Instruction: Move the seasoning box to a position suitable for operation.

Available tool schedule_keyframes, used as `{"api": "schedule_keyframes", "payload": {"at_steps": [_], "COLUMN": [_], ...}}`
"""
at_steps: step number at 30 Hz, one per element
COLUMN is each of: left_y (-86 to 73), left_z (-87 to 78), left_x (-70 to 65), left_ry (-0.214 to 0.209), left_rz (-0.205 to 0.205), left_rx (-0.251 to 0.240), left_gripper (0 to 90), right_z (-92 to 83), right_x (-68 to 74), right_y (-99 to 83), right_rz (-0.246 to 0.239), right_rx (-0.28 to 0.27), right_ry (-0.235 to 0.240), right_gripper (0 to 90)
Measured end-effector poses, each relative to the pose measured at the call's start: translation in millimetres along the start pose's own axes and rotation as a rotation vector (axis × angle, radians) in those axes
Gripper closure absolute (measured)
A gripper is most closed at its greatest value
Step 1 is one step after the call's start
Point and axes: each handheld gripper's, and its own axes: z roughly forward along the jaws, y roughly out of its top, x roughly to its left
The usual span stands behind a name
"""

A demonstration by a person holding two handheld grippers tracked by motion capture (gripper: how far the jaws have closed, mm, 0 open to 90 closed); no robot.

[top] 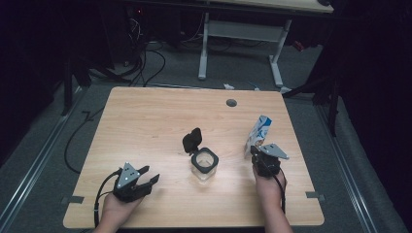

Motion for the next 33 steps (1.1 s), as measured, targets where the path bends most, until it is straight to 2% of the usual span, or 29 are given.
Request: {"api": "schedule_keyframes", "payload": {"at_steps": [5,7,10,14,16,19,23,29,33], "left_y": [-0.2,0.2,-0.1,-1.0,-1.5,-1.8,-1.7,-2.0,-2.0], "left_z": [2.3,3.1,3.0,0.9,0.4,0.8,1.5,2.6,2.7], "left_x": [0.0,0.1,-0.2,1.3,2.3,2.7,1.4,0.3,0.9], "left_ry": [0.0,-0.002,-0.001,0.002,0.003,0.003,0.0,0.001,0.006], "left_rz": [-0.001,-0.003,0.002,-0.002,-0.005,-0.005,-0.001,0.002,-0.001], "left_rx": [0.0,-0.002,0.0,-0.008,-0.012,-0.011,-0.006,-0.004,-0.006], "left_gripper": [47.3,47.3,47.2,47.0,47.0,46.8,46.7,46.6,46.6], "right_z": [-10.4,-10.4,-4.0,11.9,16.6,20.1,19.2,12.2,3.3], "right_x": [-7.6,-6.6,-1.9,5.4,8.0,6.8,1.5,-4.1,-9.0], "right_y": [-2.7,-2.7,-2.7,-1.8,-0.3,0.8,0.2,-2.7,-8.9], "right_rz": [0.009,0.009,0.023,0.036,0.027,0.027,0.033,0.004,0.006], "right_rx": [-0.011,-0.01,-0.011,0.008,0.018,0.027,0.027,0.039,0.029], "right_ry": [0.006,0.018,0.029,0.024,-0.002,-0.026,-0.014,-0.023,-0.011], "right_gripper": [90.0,89.1,76.7,70.8,71.1,78.2,89.9,90.0,90.0]}}
